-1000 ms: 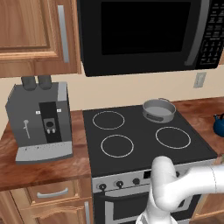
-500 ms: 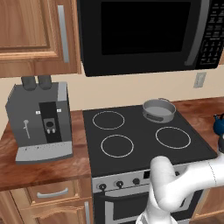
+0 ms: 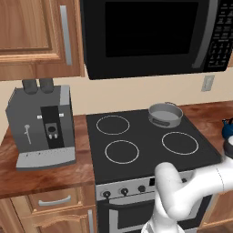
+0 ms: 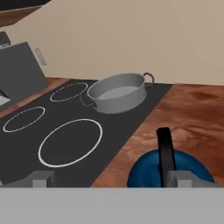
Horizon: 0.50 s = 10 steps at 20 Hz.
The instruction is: Pick the kettle from the counter and place it on a stove burner. Then turn the burner on.
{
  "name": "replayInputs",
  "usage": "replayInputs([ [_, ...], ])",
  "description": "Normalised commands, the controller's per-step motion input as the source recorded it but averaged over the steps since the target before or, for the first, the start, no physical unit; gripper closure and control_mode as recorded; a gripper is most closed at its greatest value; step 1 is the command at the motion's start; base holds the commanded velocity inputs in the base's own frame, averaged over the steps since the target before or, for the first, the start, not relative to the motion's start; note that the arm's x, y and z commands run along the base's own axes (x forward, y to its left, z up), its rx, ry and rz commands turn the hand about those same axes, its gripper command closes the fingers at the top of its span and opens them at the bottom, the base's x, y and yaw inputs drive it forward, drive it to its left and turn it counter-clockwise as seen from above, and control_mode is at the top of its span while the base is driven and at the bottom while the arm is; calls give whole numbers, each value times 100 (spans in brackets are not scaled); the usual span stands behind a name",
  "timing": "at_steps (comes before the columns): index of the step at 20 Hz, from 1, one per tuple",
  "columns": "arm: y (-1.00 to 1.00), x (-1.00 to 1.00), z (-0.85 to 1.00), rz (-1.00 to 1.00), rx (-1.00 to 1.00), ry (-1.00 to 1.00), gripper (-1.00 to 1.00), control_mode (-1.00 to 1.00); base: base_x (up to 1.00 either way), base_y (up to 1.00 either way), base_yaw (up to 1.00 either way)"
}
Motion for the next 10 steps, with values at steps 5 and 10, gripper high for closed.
replayInputs([
  [5,34,41,-26,-7,-1,2,-100,-100,0,0,0],
  [10,14,37,-7,-2,-2,14,-100,-100,0,0,0],
])
